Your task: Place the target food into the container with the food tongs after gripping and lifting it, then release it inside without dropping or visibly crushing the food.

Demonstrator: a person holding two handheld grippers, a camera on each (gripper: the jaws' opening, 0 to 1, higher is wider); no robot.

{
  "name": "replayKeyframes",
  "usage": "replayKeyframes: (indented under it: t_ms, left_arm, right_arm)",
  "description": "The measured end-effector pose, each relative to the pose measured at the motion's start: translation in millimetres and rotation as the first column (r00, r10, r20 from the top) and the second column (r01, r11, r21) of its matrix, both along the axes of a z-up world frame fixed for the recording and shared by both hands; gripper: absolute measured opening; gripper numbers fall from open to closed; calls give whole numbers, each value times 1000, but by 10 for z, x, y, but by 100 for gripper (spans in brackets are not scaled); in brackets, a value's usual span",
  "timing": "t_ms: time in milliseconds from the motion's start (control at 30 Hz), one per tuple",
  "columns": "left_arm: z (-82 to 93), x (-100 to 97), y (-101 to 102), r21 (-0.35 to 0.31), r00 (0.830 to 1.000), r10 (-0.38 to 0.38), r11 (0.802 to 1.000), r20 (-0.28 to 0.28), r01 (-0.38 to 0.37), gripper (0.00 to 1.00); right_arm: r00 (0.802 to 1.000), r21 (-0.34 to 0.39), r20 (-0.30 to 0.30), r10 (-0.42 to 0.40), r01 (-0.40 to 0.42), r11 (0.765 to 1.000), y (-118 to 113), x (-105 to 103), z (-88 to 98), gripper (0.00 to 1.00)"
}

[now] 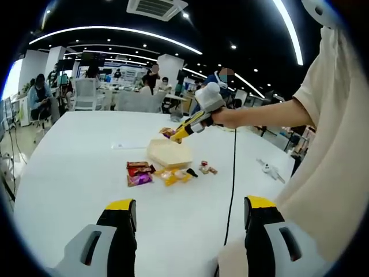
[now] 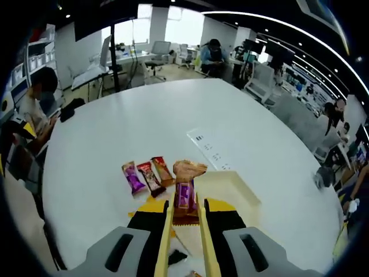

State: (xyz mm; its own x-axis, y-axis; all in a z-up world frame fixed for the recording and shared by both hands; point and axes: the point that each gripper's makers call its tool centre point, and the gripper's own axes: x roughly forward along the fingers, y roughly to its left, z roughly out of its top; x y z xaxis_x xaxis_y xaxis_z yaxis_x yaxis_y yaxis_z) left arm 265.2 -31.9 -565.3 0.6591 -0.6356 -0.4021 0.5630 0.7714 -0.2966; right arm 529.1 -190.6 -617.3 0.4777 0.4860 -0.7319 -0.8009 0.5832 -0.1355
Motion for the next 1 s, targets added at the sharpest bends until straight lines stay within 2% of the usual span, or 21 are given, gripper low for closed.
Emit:
replayKeyframes:
  t_ms: [233, 1000]
  left_arm:
    - [-1, 17, -17, 0, 1000, 1, 1000, -2, -1, 76]
    - [15, 74, -68, -4, 1000, -3, 1000, 5, 3, 76]
  right_arm:
    - [1000, -7, 23, -4, 4, 1000, -75, 101, 99, 24]
    - [998, -18, 54, -31, 32, 999, -289, 339, 220, 24]
